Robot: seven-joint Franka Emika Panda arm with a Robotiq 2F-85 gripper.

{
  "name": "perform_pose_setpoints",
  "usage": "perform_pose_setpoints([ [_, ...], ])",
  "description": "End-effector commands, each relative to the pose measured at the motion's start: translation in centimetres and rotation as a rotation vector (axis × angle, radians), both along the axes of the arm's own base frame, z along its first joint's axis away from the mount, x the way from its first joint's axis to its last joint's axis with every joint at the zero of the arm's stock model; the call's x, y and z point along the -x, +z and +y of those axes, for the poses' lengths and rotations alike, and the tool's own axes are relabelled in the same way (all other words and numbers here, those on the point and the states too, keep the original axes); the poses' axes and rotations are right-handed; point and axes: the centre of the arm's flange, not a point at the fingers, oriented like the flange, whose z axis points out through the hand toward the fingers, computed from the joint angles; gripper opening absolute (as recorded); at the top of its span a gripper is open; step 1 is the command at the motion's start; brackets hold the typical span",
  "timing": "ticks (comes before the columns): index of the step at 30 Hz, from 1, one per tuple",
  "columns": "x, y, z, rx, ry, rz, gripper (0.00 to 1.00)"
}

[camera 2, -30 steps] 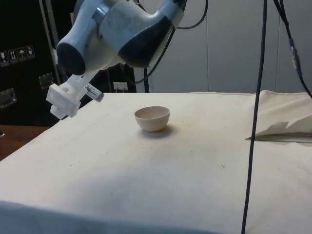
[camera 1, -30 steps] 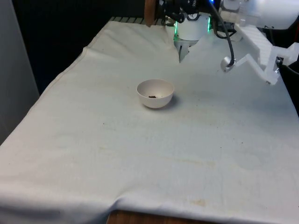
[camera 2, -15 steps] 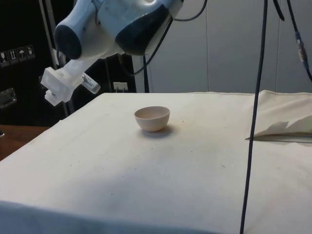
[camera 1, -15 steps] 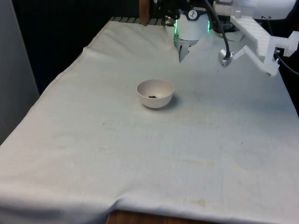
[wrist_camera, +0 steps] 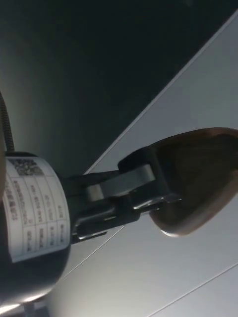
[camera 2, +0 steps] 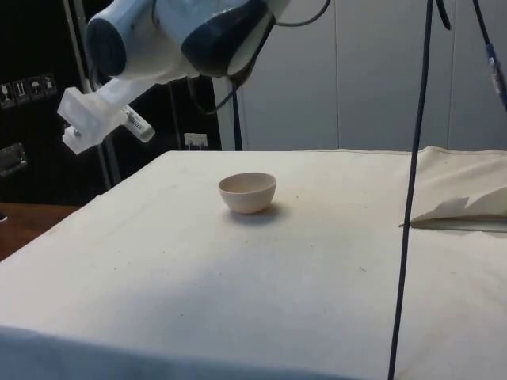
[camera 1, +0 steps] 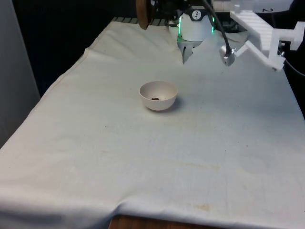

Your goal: Pour the coffee beans from the cup into the bowl.

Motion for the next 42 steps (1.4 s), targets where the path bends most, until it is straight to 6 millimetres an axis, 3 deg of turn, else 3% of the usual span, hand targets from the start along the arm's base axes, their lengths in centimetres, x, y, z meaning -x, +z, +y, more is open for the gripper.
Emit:
perform_pose_setpoints([
  [1, -0.1, 0.1, -0.2, -0.025, 0.003, 0.004, 0.04],
  [42, -1.9, 0.6, -5.8, -0.256, -0.027, -0.007, 0.04],
])
